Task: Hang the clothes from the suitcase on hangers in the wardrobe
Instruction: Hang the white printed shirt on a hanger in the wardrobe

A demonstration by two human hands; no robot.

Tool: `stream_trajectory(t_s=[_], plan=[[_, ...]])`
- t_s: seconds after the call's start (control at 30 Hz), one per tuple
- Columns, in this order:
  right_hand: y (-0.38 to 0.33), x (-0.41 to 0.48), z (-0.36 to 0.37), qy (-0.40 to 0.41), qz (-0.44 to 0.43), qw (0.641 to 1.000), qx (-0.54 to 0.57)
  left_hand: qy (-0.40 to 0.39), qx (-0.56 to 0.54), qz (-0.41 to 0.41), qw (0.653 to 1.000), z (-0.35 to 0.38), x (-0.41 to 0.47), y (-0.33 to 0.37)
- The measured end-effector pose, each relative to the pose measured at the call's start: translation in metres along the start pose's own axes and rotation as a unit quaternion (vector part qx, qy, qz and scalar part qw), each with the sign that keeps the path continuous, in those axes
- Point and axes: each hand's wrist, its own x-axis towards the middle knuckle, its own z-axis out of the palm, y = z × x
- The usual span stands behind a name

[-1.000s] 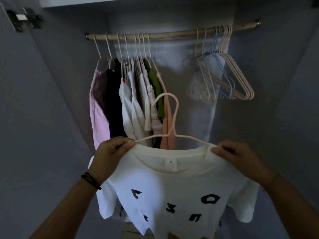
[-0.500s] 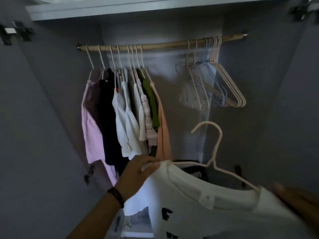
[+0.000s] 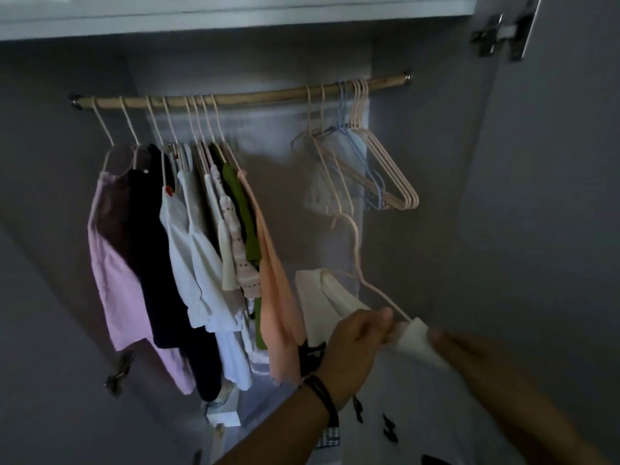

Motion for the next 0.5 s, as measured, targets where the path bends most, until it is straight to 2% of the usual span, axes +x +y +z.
stream_trajectory(t_s=[0.17, 0.23, 0.37, 0.5], plan=[[-0.034, 0.040, 0.042, 0.022, -0.048, 0.998, 0.041, 0.066, -0.009, 0.026, 0.997, -0.005, 0.031, 0.024], [-0.050, 0.052, 0.046, 0.004, -0.061, 0.997, 0.054, 0.090, -0.017, 0.034, 0.995, -0.016, 0.048, 0.034], [-0.060, 0.077, 0.048, -0.029, -0.130, 0.989, 0.058, 0.102, -0.022, 0.037, 0.994, -0.041, 0.081, 0.059], [-0.062, 0.092, 0.050, -0.019, -0.166, 0.984, 0.059, 0.130, -0.019, 0.033, 0.991, -0.073, 0.116, 0.077]])
